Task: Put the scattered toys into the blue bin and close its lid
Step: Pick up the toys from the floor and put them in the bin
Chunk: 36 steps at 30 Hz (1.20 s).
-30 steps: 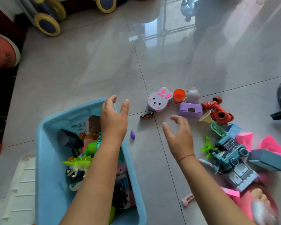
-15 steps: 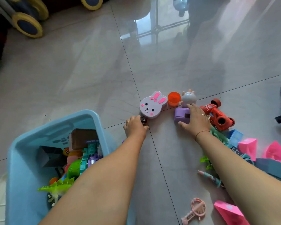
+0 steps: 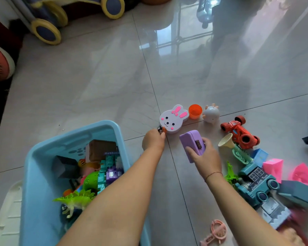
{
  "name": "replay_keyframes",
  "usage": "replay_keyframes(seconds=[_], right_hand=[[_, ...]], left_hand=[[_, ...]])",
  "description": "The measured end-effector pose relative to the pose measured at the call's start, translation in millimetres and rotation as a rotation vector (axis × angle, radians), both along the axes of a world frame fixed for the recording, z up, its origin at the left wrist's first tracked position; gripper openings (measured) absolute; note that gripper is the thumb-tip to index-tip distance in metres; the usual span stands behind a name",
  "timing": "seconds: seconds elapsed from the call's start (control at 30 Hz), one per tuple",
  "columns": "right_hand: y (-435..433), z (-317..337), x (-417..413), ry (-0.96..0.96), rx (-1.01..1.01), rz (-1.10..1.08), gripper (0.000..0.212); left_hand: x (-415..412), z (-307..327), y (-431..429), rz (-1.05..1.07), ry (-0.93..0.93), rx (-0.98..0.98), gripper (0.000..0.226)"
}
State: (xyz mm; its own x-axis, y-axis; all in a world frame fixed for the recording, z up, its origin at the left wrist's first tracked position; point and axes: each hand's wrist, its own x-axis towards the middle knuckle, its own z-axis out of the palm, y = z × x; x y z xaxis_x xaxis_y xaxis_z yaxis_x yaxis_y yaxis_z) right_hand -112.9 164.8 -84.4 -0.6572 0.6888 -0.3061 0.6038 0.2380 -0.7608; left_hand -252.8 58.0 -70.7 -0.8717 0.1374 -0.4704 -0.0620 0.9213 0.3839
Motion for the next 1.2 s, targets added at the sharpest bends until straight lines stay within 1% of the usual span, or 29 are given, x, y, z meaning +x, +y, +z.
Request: replay_keyframes(seconds=[0.07,0.13,0.2,0.27,0.33,0.4,0.47,0.53,0.6,0.7,0.77,0.83,0.87,0.9,0.97,1.07,1.13,1.2], right_hand=[[-18,31,5,0.138,-0.085,-0.059,0.043],[-41,66,10,0.253,-0.17,-0.063,0.041],[-67,99,15,0.338,-0.245,-0.014,0.041],[-97,125,21,0.397,-0.299,0.087,0.039],[-127,146,26,0.42,-0.327,0.229,0.04],[-155,158,27,0.402,-0.31,0.371,0.041],[-178,160,27,0.363,-0.25,0.502,0.05],[-187,153,27,0.342,-0.188,0.538,0.062],[-175,140,26,0.346,-0.135,0.469,0.06],[-130,111,29,0.329,-0.029,0.266,0.055],[-89,85,35,0.272,0.052,0.116,0.049],[-45,60,47,0.143,0.116,-0.005,0.045],[-26,47,54,0.077,0.139,-0.051,0.045],[-7,37,61,0.025,0.161,-0.087,0.046],[24,17,70,-0.046,0.203,-0.119,0.048],[61,-5,71,-0.163,0.254,-0.072,0.053],[77,-15,67,-0.269,0.283,-0.019,0.058],[84,-22,63,-0.371,0.3,0.04,0.062]], left_hand=[[3,36,-5,0.041,0.089,0.211,0.038],[15,78,-27,0.067,0.208,0.442,0.027],[31,115,-66,0.153,0.326,0.576,0.023],[46,132,-117,0.316,0.423,0.573,0.026],[55,128,-176,0.529,0.48,0.47,0.031],[60,115,-225,0.695,0.461,0.328,0.034],[66,111,-248,0.782,0.384,0.213,0.04],[69,117,-246,0.788,0.373,0.193,0.051],[70,131,-225,0.719,0.46,0.253,0.053],[73,151,-162,0.498,0.598,0.406,0.037],[76,150,-115,0.305,0.623,0.528,0.029],[74,132,-73,0.183,0.522,0.567,0.031],[71,117,-56,0.17,0.431,0.536,0.035],[67,98,-41,0.183,0.333,0.468,0.042],[58,53,-23,0.263,0.137,0.261,0.054],[54,-3,-25,0.418,-0.108,0.006,0.065],[55,-25,-28,0.455,-0.163,-0.081,0.072],[54,-37,-26,0.443,-0.168,-0.125,0.073]])
